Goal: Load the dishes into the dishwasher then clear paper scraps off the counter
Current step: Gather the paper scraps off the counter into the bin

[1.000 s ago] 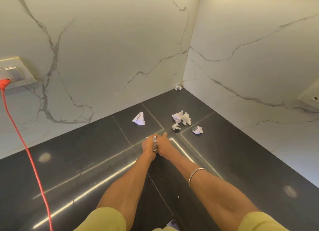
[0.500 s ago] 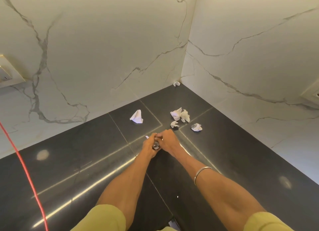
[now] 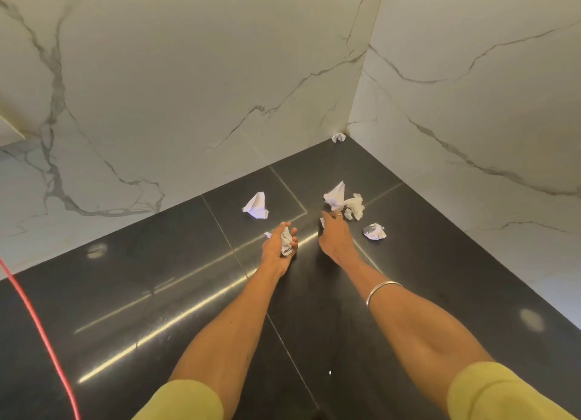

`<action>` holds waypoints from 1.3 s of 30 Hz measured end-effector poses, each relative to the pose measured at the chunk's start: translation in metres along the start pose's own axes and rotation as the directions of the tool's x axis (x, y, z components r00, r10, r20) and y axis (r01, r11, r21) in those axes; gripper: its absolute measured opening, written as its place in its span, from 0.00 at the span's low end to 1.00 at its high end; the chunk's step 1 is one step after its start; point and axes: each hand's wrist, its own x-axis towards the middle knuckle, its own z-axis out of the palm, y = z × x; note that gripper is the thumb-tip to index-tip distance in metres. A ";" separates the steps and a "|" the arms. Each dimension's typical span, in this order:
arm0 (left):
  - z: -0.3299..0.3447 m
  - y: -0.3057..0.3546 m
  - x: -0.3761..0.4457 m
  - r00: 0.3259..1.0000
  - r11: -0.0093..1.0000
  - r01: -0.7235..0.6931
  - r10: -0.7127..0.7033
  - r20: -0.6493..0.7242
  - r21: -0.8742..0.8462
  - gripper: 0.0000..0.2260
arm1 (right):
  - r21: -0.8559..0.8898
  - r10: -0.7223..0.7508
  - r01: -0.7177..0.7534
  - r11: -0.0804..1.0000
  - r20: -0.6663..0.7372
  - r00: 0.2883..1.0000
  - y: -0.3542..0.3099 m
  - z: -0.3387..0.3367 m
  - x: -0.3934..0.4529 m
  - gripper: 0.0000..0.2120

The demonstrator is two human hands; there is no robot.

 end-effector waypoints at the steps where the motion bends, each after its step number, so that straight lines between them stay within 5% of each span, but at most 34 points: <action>1: -0.001 0.000 0.001 1.000 1.000 -0.001 0.001 0.000 0.008 0.04 | -0.034 -0.020 0.020 0.999 0.000 1.000 0.004 0.003 0.001 0.13; 5: -0.001 0.003 0.001 1.000 1.000 0.016 -0.016 0.022 0.009 0.05 | -0.010 -0.022 0.021 1.000 -0.100 0.995 0.012 0.009 -0.004 0.11; 14: -0.005 0.000 -0.006 0.999 0.999 -0.028 0.027 0.047 0.024 0.09 | 0.526 -0.052 0.081 0.847 -0.070 0.996 -0.036 -0.003 -0.047 0.09; 18: -0.006 0.003 -0.010 1.000 0.999 -0.011 0.010 0.023 0.045 0.10 | 0.584 -0.069 0.100 0.805 -0.074 0.995 -0.048 -0.004 -0.056 0.08; 24: -0.010 0.004 -0.012 0.997 0.996 0.020 -0.025 0.069 0.083 0.04 | 0.342 -0.099 0.119 0.932 -0.075 0.992 -0.053 0.001 -0.051 0.04; 30: -0.004 0.000 -0.010 0.997 0.991 -0.053 0.060 -0.049 0.122 0.06 | 0.293 -0.138 0.085 0.952 0.164 0.977 -0.043 -0.019 -0.019 0.07; 36: 0.010 0.003 0.002 0.993 0.998 -0.053 0.056 -0.103 0.025 0.05 | 0.130 0.029 -0.026 0.991 -0.015 0.999 -0.004 -0.047 0.028 0.16; 39: 0.019 0.015 0.009 0.992 0.998 -0.059 0.055 -0.113 -0.033 0.04 | -0.038 0.085 -0.084 0.996 0.025 0.996 -0.012 -0.058 0.044 0.27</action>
